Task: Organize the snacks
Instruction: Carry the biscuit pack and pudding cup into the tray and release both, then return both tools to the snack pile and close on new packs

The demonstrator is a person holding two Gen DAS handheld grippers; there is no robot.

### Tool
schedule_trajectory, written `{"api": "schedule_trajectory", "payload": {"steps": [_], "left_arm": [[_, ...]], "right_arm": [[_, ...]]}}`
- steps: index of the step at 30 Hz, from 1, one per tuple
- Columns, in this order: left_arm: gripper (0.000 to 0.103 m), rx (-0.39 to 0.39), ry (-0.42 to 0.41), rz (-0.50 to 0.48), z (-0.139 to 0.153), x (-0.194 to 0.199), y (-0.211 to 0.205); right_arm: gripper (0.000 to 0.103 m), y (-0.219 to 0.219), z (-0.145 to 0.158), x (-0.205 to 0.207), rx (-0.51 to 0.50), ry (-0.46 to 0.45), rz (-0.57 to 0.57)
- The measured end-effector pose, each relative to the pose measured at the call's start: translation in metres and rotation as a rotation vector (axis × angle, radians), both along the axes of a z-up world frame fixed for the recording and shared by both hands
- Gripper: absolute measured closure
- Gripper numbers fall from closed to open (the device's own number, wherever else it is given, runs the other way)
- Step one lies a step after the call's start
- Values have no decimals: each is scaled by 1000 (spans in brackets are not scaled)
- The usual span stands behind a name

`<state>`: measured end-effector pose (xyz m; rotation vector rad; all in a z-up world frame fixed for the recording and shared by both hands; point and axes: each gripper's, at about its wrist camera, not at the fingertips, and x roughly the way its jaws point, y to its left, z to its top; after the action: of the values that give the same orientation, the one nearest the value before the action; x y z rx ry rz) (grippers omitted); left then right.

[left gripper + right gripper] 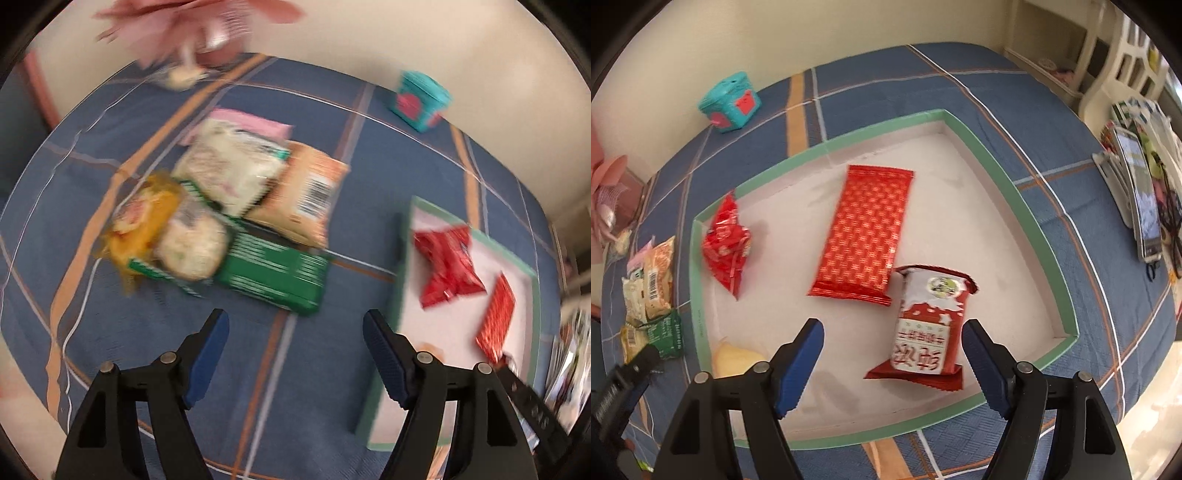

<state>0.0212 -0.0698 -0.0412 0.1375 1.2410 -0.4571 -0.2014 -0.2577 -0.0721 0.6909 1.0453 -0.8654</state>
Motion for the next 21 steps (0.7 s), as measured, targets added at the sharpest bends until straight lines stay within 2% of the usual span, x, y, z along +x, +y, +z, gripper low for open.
{"api": "schedule_trajectory", "payload": {"steps": [4,7,9,10,11,12,14,16,19,21], "left_arm": [[27,26,6,79,-5,13,12],[27,35,2,95,-6,18,20],[26,40,0,100,-6,20,21],[23,42,0,102,-6,21,23],[16,44,2,104,-6,22,24],[13,45,3,105,-6,23,27],[12,48,1,108,-6,26,31],[11,59,-11,112,-6,29,34],[4,75,-35,127,-5,34,41],[4,69,-44,144,-3,39,48]], "right_arm": [[23,9,5,10,-33,0,43],[23,16,6,18,-44,-7,80],[19,21,7,25,-52,-10,110],[13,24,8,28,-58,-11,129],[8,27,8,31,-61,-12,139],[6,30,8,34,-65,-16,152],[0,36,10,38,-68,-30,173],[0,42,10,42,-69,-39,189],[0,49,10,49,-70,-47,217],[0,55,11,53,-74,-49,231]]}}
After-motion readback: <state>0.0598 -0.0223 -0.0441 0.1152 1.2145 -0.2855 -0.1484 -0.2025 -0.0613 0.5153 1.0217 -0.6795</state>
